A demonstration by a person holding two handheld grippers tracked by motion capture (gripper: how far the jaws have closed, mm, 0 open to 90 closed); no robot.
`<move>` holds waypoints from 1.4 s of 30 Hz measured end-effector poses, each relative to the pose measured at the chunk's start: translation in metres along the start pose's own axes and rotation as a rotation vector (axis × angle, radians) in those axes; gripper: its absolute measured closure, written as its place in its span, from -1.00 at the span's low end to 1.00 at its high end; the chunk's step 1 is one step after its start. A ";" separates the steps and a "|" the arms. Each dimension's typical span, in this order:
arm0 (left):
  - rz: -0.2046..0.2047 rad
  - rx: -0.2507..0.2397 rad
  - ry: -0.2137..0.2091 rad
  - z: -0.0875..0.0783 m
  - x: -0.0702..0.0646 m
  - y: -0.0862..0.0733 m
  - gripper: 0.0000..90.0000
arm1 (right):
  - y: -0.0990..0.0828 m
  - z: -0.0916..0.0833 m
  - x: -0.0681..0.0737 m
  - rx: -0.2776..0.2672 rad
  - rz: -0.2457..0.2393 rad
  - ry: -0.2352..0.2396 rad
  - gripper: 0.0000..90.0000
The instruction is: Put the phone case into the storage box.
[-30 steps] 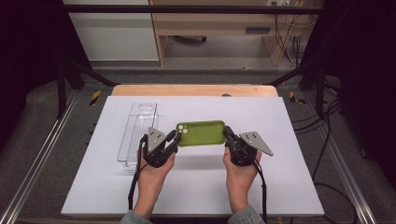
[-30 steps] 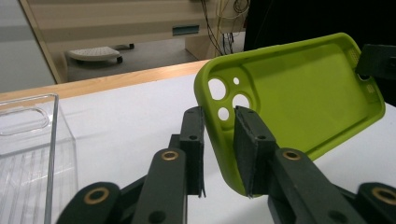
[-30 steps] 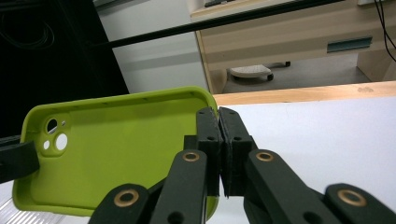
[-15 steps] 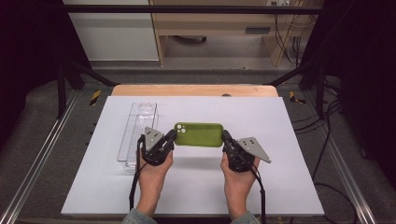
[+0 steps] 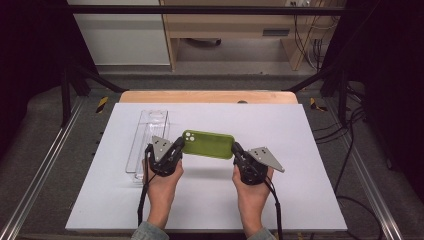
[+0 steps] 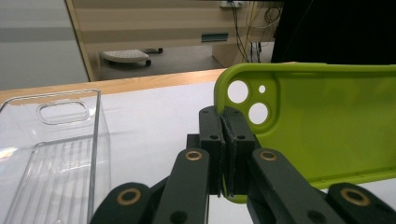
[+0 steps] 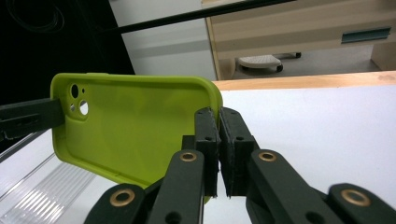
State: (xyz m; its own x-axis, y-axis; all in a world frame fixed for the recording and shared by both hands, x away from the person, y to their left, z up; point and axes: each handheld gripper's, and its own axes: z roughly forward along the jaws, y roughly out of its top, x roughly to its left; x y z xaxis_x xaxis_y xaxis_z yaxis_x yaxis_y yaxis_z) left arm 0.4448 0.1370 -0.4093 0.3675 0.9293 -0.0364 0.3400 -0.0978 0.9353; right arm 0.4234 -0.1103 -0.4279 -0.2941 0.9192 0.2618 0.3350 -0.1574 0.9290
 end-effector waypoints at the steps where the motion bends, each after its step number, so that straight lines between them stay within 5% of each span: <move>1: 0.005 0.001 0.008 0.000 0.000 0.000 0.94 | 0.000 0.000 0.000 0.000 0.000 0.000 0.90; 10: 0.046 0.007 0.088 0.002 0.003 -0.003 0.95 | -0.004 0.009 0.004 0.058 -0.017 0.028 0.51; 18: 0.042 0.017 0.112 0.004 0.007 -0.005 0.96 | -0.004 0.010 0.005 0.060 -0.030 0.055 0.08; 29: 0.049 0.022 0.133 0.006 0.010 -0.005 0.95 | -0.002 0.011 0.007 0.060 -0.025 0.104 -0.23; 42: 0.057 0.009 0.158 0.004 0.013 -0.003 0.95 | -0.001 0.016 0.003 0.099 -0.128 0.172 -0.74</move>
State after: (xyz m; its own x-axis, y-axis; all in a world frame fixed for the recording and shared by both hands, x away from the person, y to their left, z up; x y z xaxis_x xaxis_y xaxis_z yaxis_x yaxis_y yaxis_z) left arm 0.4515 0.1479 -0.4141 0.2459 0.9666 0.0728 0.3309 -0.1543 0.9310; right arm 0.4363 -0.1016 -0.4321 -0.4848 0.8532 0.1924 0.3689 0.0000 0.9295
